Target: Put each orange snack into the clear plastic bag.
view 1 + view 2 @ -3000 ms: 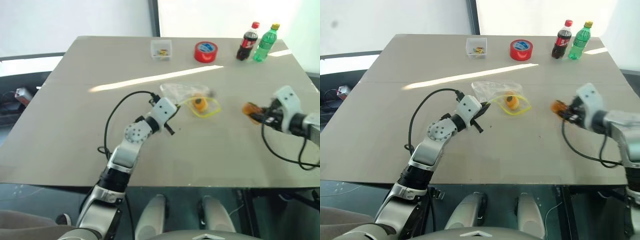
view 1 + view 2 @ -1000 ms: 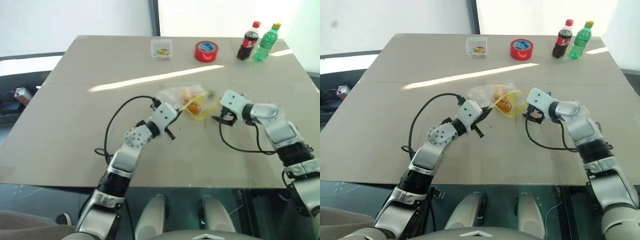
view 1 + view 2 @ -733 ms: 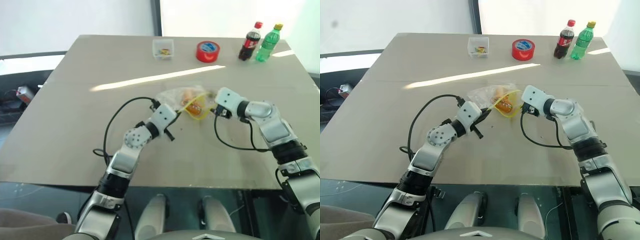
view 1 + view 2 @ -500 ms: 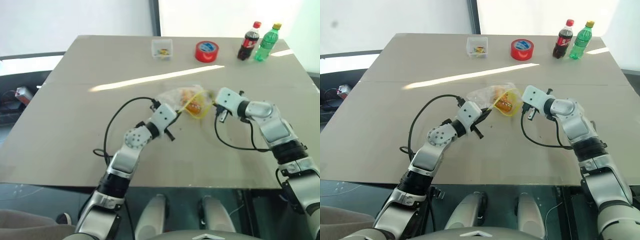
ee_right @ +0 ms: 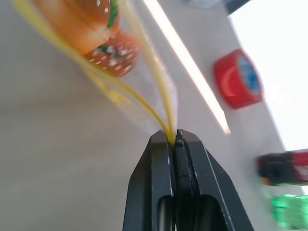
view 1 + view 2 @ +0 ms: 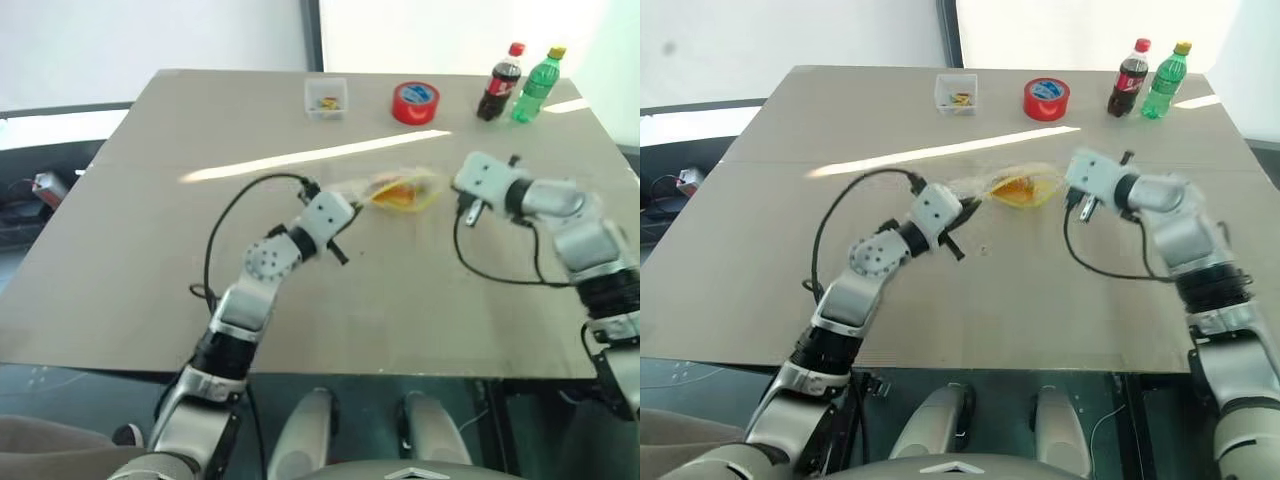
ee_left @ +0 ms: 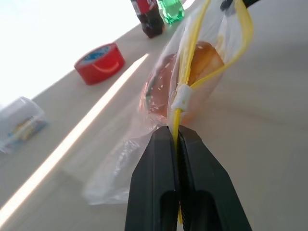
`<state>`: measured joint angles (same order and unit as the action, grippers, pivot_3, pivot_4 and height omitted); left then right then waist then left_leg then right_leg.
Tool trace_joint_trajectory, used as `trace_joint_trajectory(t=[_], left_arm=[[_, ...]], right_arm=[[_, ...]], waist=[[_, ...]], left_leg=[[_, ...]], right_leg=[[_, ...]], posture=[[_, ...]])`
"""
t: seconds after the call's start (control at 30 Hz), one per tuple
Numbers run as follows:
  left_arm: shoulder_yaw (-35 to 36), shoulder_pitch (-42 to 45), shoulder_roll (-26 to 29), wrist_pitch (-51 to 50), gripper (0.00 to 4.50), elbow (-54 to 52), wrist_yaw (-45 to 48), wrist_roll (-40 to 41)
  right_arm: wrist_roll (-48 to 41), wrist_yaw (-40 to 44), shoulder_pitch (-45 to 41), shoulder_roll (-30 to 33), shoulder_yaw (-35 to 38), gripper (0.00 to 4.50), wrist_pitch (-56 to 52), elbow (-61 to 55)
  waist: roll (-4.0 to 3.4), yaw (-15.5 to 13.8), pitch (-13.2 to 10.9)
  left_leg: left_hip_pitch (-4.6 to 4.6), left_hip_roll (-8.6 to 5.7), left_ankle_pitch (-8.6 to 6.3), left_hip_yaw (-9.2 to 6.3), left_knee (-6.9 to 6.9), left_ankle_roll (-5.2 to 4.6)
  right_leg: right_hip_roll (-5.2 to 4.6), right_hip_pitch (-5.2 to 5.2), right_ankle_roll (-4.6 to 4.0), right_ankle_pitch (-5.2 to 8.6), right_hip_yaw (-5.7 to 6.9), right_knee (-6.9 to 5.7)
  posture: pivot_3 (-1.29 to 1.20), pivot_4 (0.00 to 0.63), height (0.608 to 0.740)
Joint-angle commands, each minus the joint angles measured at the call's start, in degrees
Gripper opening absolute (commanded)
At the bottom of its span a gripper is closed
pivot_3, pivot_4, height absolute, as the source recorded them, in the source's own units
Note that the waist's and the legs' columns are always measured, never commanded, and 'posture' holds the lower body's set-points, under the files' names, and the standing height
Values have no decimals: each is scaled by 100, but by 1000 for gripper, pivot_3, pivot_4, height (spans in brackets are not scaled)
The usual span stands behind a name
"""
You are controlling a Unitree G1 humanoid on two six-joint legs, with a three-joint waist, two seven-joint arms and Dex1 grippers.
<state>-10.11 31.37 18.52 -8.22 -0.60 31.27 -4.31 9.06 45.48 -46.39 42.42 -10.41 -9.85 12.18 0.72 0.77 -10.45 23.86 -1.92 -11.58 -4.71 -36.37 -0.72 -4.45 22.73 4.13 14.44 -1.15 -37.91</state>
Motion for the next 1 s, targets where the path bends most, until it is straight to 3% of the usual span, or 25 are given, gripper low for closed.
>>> trace_joint_trajectory(t=[0.03, 0.33, 0.57, 0.77, 1.0], left_arm=[[25, 248, 27, 65, 0, -345, -7, -5], [-180, 283, -64, 61, 0, -271, 82, 4], [-172, 291, -122, 27, 0, -251, 65, 24], [-199, 263, -140, 0, 0, -301, 72, -7], [-241, 303, -111, -255, 0, -488, 202, 22]], right_arm=[[-35, 68, -101, 298, 343, 90, -59, -305], [-45, 239, 186, 675, 449, 90, -253, -734], [-1108, 1160, 502, 961, 822, 3275, -1805, -1888], [-1589, 1405, 244, 624, 495, 3275, -2165, -2541], [-1028, 1400, -198, 109, -215, 3275, -566, -1919]], waist=[[1, 2, 1], [2, 1, 1], [0, 7, 0], [1, 16, 0], [1, 5, 0]], left_leg=[[0, 1, 0, 1, 0, 0], [1, 2, 0, 23, 1, 0], [1, 5, 0, 18, 1, -1], [0, 7, -1, 3, 0, -1], [1, 3, 0, 3, -2, 0]], right_leg=[[0, -1, 0, 0, 0, 1], [-1, 0, 0, 0, -5, 2], [-2, 1, 0, 0, -8, 1], [1, 1, 0, 0, -6, 0], [-1, 0, 1, 0, -4, -1]], posture=[[0, 150, 740], [0, 150, 740], [0, 150, 740], [0, 150, 740], [0, 150, 740]])
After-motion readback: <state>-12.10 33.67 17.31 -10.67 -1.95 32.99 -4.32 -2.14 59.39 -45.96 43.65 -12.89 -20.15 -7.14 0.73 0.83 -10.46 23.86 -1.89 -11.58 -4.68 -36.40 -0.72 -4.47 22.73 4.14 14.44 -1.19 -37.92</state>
